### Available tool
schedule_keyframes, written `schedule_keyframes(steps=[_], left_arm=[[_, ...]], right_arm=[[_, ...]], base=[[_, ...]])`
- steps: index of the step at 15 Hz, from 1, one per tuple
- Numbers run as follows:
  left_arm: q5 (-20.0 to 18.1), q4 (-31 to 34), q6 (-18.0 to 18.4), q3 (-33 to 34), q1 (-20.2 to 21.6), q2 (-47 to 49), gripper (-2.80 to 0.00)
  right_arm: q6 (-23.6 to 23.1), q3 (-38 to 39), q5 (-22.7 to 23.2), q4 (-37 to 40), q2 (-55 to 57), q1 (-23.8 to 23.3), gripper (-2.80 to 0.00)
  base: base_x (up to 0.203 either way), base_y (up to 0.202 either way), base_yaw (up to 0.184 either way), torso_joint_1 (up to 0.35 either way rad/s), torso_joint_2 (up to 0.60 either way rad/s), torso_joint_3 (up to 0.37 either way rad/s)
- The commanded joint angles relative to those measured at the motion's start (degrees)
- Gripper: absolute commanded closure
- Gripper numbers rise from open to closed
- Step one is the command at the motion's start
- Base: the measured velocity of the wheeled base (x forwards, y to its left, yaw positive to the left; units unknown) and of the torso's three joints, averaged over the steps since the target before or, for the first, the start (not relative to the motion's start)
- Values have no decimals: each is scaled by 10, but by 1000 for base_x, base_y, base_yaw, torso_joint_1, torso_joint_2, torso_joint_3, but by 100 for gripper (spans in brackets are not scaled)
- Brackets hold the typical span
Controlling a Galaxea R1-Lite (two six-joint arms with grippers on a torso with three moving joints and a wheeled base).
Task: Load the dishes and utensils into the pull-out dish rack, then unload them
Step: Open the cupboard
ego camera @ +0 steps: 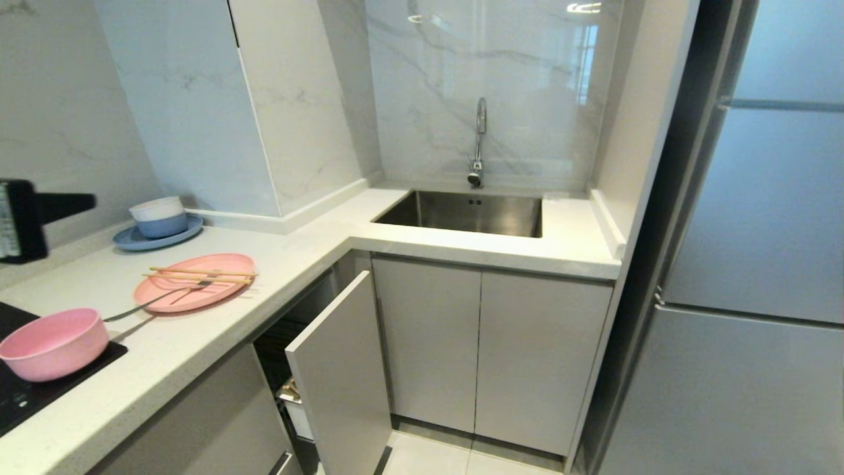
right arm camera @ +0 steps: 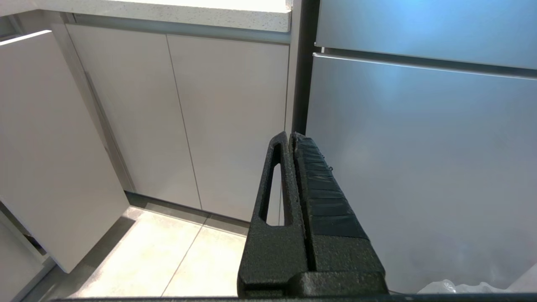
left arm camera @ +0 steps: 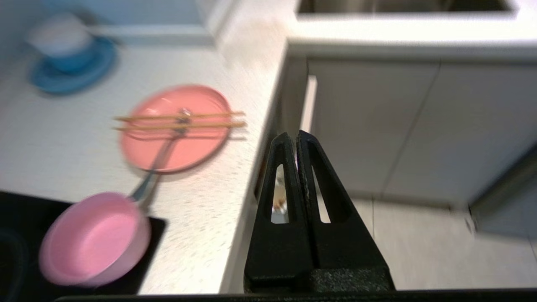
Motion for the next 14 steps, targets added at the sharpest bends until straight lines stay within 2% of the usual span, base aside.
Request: schedule_keyframes(steps=[1,6,9,13,14], left_arm=[[0,13,1,-50,-15,147,0],[2,102,-6,-180,-68,365,0],[7,136,-24,-241,-74,461,0],[21,134,-31,-263,-60,546,0],[24,129,-32,-274,-55,570,-280]], right_arm=[[-1,0,0,0,0,0,0],[0,0,0,0,0,0,0],[-1,0,1,0,0,0,0],[-1,0,0,0,0,0,0],[0,0,1,0,0,0,0]], base=[[0,0,0,0,0,0],[0,0,0,0,0,0],[0,0,0,0,0,0],[0,0,0,0,0,0],[0,0,0,0,0,0]])
